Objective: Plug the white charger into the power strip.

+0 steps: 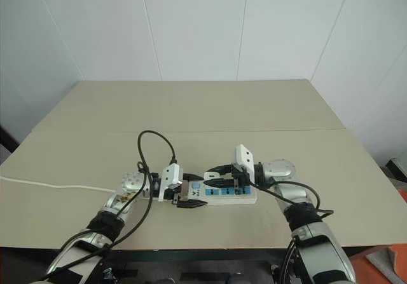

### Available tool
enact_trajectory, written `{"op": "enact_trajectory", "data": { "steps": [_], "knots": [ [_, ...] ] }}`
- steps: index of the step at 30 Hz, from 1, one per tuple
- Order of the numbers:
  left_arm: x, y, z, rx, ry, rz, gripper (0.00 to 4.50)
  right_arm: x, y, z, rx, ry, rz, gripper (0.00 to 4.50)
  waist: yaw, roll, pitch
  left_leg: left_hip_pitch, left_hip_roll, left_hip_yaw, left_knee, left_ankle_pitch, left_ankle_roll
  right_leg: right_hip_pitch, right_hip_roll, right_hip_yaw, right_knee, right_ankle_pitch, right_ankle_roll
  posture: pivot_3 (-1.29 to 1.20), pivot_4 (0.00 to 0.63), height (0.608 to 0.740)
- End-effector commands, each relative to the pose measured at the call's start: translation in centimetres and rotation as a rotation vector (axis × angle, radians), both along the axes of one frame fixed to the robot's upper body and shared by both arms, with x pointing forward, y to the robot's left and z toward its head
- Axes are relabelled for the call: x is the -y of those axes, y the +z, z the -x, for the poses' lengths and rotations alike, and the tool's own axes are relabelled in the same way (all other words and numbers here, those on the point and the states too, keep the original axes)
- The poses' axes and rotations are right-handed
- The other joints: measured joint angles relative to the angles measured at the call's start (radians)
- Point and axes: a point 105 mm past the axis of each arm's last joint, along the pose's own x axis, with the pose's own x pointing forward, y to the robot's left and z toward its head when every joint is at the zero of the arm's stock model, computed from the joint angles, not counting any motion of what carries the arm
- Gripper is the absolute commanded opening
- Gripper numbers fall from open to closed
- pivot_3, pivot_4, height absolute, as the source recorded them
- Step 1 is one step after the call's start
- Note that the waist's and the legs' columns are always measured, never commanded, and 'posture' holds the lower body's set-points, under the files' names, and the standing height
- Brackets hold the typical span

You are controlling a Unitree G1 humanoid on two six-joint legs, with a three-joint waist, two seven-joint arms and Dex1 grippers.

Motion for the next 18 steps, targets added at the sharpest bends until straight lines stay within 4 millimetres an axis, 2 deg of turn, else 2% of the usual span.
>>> {"op": "enact_trajectory", "data": {
  "steps": [1,4,8,14,18],
  "knots": [
    [-1.2,-2.5,1.2,-0.058,-0.010,-0.098,3.30,1.5,-2.4,-0.6,-0.061,-0.087,0.078,1.17,-0.002,0.000,0.000,0.000,0.000,0.000,0.000,0.000,0.000,0.000,0.000,0.000,0.000,0.000,0.000,0.00,0.150,0.740],
    [-1.2,-2.5,1.2,-0.061,-0.008,-0.101,3.30,1.6,-2.6,-0.5,-0.066,-0.087,0.090,1.17,-0.003,0.000,0.000,0.001,0.000,0.000,-0.002,0.000,0.000,0.000,0.000,0.000,0.000,0.000,-0.001,0.00,0.150,0.740],
    [-1.3,-2.5,1.2,-0.064,-0.006,-0.102,3.30,1.8,-2.8,-0.2,-0.083,-0.076,0.099,2.48,-0.003,0.000,0.000,0.001,0.000,0.001,-0.002,0.000,0.000,0.000,0.000,0.001,0.000,0.000,-0.001,0.00,0.150,0.740],
    [-1.1,-2.6,1.1,-0.066,-0.008,-0.108,3.30,1.8,-1.8,0.1,-0.055,-0.055,0.084,4.47,-0.003,0.000,0.000,0.001,0.000,0.001,-0.004,0.000,0.000,-0.001,0.000,0.001,0.000,0.000,-0.004,0.00,0.150,0.740],
    [-0.8,-2.4,0.7,-0.060,-0.002,-0.101,3.30,2.0,-0.4,0.5,-0.013,-0.028,0.071,4.47,-0.001,-0.001,0.000,0.001,0.000,0.001,-0.004,0.000,0.000,-0.001,0.000,0.001,0.000,-0.001,-0.002,0.00,0.150,0.740]
  ]
}}
